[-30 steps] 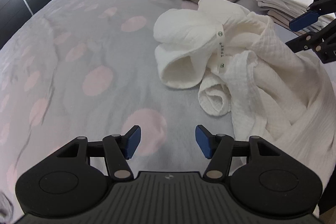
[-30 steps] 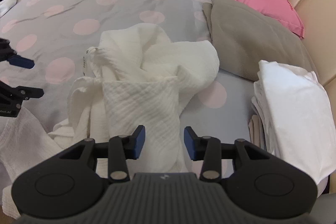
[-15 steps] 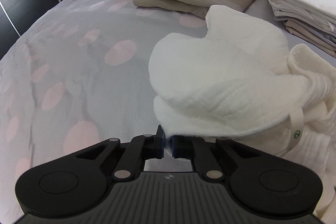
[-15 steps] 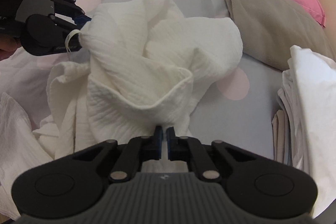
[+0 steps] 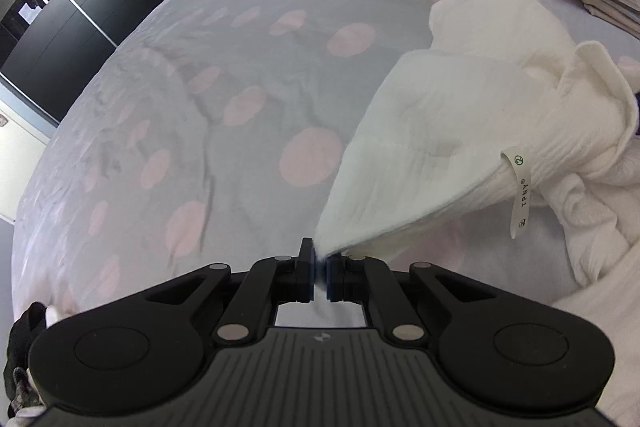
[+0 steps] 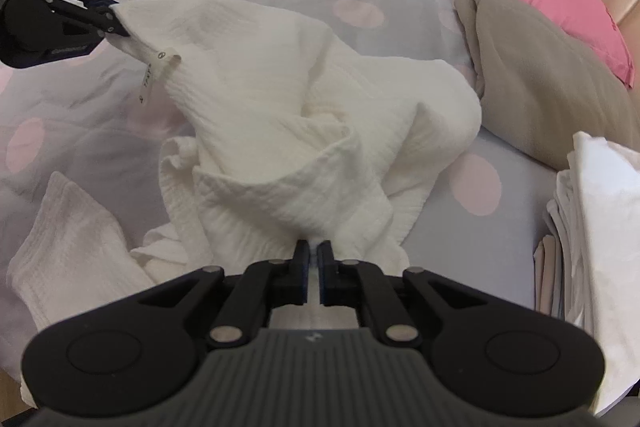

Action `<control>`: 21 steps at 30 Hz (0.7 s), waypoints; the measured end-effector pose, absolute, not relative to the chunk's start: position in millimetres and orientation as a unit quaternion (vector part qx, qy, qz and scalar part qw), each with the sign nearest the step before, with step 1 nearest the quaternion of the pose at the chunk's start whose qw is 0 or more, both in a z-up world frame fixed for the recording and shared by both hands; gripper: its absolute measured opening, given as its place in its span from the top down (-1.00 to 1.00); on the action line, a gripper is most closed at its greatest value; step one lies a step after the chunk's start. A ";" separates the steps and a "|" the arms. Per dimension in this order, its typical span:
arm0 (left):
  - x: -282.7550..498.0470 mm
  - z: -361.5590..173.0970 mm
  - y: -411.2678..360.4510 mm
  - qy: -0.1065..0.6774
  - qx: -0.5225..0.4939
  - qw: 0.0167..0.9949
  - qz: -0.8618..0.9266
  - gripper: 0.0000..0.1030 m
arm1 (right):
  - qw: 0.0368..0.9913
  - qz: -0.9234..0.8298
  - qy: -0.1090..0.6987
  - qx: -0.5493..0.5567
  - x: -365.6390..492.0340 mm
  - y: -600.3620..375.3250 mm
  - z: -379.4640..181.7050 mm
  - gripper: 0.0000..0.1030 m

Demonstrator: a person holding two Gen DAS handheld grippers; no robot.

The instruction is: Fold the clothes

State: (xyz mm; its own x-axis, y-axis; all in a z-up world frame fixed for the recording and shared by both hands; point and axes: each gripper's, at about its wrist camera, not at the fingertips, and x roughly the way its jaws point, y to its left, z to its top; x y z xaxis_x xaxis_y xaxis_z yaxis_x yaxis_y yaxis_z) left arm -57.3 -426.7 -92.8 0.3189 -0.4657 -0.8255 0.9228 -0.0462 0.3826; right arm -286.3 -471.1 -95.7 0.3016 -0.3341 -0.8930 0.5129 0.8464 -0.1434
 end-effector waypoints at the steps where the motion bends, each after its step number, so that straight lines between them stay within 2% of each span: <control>1: -54.6 -88.8 -415.6 0.235 0.490 0.651 -0.530 0.94 | 0.810 -0.257 0.521 0.083 -285.6 -466.4 -91.8 0.54; 2: -52.7 -85.6 -404.3 0.236 0.493 0.651 -0.527 0.94 | 0.818 -0.252 0.512 0.075 -285.1 -461.8 -88.0 0.36; 3: -50.9 -82.8 -392.7 0.236 0.496 0.653 -0.522 0.94 | 0.826 -0.247 0.503 0.067 -284.6 -457.1 -84.2 0.08; 4: -48.8 -80.2 -381.2 0.237 0.498 0.654 -0.517 0.94 | 0.829 -0.245 0.499 0.053 -282.5 -453.4 -82.8 -0.10; 5: -46.2 -78.3 -370.6 0.240 0.500 0.656 -0.512 0.94 | 0.832 -0.245 0.496 0.038 -280.1 -449.9 -81.8 -0.17; 6: -43.6 -76.3 -359.9 0.244 0.502 0.658 -0.506 0.94 | 0.835 -0.244 0.493 0.023 -277.7 -446.4 -80.8 -0.25; 8: -37.1 -72.8 -337.5 0.250 0.506 0.662 -0.493 0.94 | 0.838 -0.241 0.490 -0.003 -272.8 -441.0 -80.6 -0.26; 12: -18.4 -63.5 -297.3 0.266 0.505 0.679 -0.463 0.94 | 0.833 -0.197 0.517 0.020 -256.2 -438.3 -92.9 -0.30; 14: -13.0 -51.4 -282.3 0.266 0.496 0.690 -0.455 0.94 | 0.832 -0.155 0.529 0.063 -251.3 -433.5 -100.5 -0.24; 17: -9.0 -26.7 -264.0 0.257 0.480 0.709 -0.447 0.94 | 0.825 -0.114 0.545 0.095 -242.6 -414.5 -114.5 0.03; 18: -7.7 -18.5 -257.9 0.254 0.475 0.716 -0.445 0.94 | 0.821 -0.108 0.551 0.100 -239.4 -408.0 -119.4 0.37; 19: -6.4 -10.3 -251.8 0.251 0.470 0.722 -0.442 0.94 | 0.819 -0.109 0.555 0.100 -236.8 -401.8 -121.0 0.89; 21: -3.8 6.2 -239.5 0.245 0.459 0.734 -0.436 0.94 | 0.820 -0.115 0.553 0.095 -233.1 -390.3 -117.5 0.91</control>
